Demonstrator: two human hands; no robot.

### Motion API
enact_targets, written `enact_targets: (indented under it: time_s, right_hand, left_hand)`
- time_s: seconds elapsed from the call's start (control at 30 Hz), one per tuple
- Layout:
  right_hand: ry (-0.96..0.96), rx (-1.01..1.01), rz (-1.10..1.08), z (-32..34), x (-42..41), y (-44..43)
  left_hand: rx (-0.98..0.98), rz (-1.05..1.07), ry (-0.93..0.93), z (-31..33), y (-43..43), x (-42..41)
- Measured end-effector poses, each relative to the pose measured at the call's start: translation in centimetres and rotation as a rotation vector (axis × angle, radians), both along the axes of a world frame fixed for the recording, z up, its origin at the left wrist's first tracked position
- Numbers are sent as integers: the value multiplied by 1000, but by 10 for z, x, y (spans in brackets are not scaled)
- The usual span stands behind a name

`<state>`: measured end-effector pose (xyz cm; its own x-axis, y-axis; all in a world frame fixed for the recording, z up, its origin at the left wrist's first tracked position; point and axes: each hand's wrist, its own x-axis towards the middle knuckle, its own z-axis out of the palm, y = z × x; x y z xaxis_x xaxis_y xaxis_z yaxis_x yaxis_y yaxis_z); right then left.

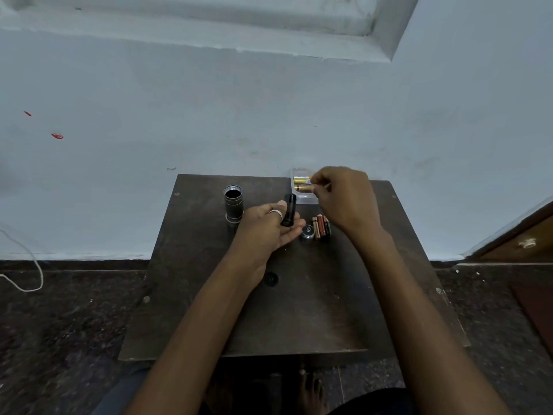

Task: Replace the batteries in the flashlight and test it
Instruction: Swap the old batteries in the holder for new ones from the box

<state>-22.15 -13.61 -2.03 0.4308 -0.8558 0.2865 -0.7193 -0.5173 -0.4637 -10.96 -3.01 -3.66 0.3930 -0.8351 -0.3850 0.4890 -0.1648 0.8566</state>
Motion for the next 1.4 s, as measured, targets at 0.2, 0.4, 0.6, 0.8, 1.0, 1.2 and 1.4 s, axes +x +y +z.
enact_targets:
  time_s: [0.2,0.4,0.6,0.8,1.0,1.2,1.4]
  right_hand:
    - [280,173,105,17,38,-36]
    - [505,174,152,18,54,-43]
    - [256,5,42,19,36,-37]
    - [368,93,66,14,37,-35]
    - [514,58,47,12,49,-41]
    - [389,23,2,16,45,-35]
    - [-253,128,-29,33,16,13]
  left_hand:
    - [7,-3,15,3,1,1]
    - [0,3,30,3,1,3]
    - [-6,-2,73,7,3,5]
    - [-15,0,74,7,2,4]
    - [-17,-6,75,7,2,4]
    - [-13,2,94,9,3,6]
    - [-12,-12,106,7,2,6]
